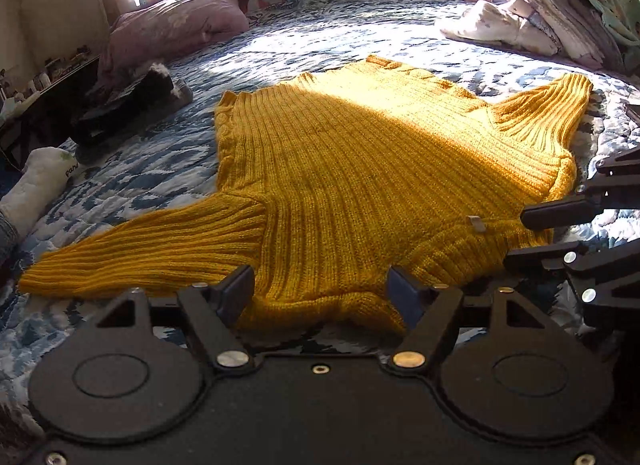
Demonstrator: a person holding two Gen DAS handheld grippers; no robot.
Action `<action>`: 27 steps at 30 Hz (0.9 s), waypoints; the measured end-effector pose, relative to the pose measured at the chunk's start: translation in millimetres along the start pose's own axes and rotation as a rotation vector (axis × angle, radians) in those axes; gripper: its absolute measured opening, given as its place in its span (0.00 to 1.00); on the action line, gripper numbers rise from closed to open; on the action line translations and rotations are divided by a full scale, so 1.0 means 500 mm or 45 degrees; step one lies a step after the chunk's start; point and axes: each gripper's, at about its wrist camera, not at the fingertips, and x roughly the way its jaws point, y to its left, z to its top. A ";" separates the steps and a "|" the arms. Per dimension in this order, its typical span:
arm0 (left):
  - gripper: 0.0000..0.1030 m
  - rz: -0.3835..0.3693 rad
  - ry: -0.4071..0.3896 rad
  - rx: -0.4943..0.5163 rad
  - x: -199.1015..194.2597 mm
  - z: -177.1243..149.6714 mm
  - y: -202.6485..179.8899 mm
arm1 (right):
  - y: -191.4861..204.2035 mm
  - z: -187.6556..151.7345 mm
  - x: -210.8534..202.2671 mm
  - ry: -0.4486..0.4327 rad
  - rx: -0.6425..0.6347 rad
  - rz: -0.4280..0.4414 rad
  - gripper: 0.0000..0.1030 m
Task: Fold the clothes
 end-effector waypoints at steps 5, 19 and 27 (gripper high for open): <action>0.64 -0.029 -0.118 -0.226 -0.056 0.024 0.063 | -0.057 -0.011 -0.035 -0.099 0.291 0.046 0.33; 0.73 -0.078 -0.036 -0.288 -0.039 0.036 0.075 | -0.266 -0.097 -0.066 -0.264 1.048 -0.110 0.57; 0.73 -0.230 -0.027 -0.161 0.014 0.155 -0.010 | -0.256 -0.098 -0.016 -0.184 0.974 -0.099 0.57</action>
